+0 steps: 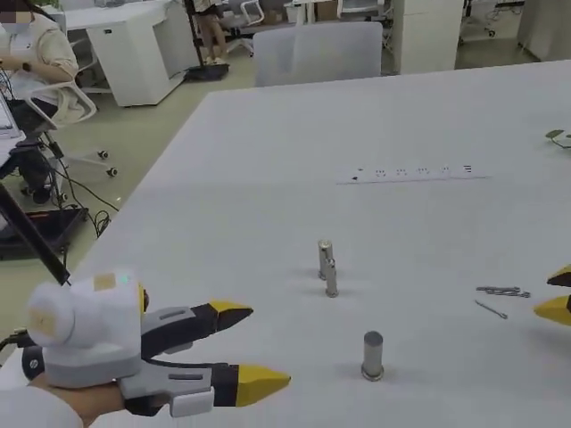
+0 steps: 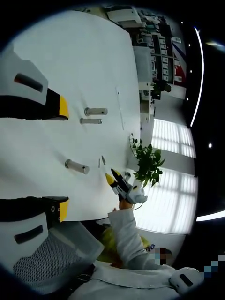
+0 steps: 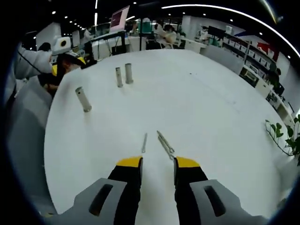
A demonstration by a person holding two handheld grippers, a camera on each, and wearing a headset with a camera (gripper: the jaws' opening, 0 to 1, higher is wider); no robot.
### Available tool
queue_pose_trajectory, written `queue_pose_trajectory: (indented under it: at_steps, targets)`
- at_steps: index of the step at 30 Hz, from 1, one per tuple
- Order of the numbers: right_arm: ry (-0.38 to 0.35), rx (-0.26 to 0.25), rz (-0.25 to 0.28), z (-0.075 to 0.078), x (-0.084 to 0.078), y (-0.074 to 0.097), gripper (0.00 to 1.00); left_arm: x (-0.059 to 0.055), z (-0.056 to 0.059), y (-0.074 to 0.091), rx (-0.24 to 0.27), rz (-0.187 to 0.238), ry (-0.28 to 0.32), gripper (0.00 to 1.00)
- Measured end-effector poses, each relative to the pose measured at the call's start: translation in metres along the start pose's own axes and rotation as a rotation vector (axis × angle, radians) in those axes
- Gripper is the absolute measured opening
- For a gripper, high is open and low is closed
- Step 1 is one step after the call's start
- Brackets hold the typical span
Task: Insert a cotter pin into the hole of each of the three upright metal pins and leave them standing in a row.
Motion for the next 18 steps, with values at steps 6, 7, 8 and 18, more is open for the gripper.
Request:
queue_pose_trajectory:
  at_steps: [6,7,8,18]
  targets:
    - [0.095,0.033,-0.073,0.007,0.007,-0.014,0.21,0.001,-0.001,-0.001,0.0,-0.003,-0.002,0.65]
    - [0.105,0.037,-0.081,0.008,0.008,-0.015,0.2,0.001,-0.001,-0.001,-0.001,-0.003,-0.002,0.65]
    - [0.117,0.044,-0.09,0.009,0.009,-0.018,0.2,0.001,-0.001,-0.001,-0.002,-0.002,-0.001,0.65]
    - [0.15,0.083,-0.127,0.02,0.012,-0.029,0.16,-0.001,-0.002,-0.002,0.002,-0.012,0.008,0.65]
Point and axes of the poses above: the centre of the closed fingertips' face, and the gripper's own axes: y roughly backward along the fingers, z roughly to its right, x roughly out of its top, the point moved 9 cm from there along y, roughly backward along the fingers, and after that the axes turned 11 degrees about x, right-handed, at the moved point
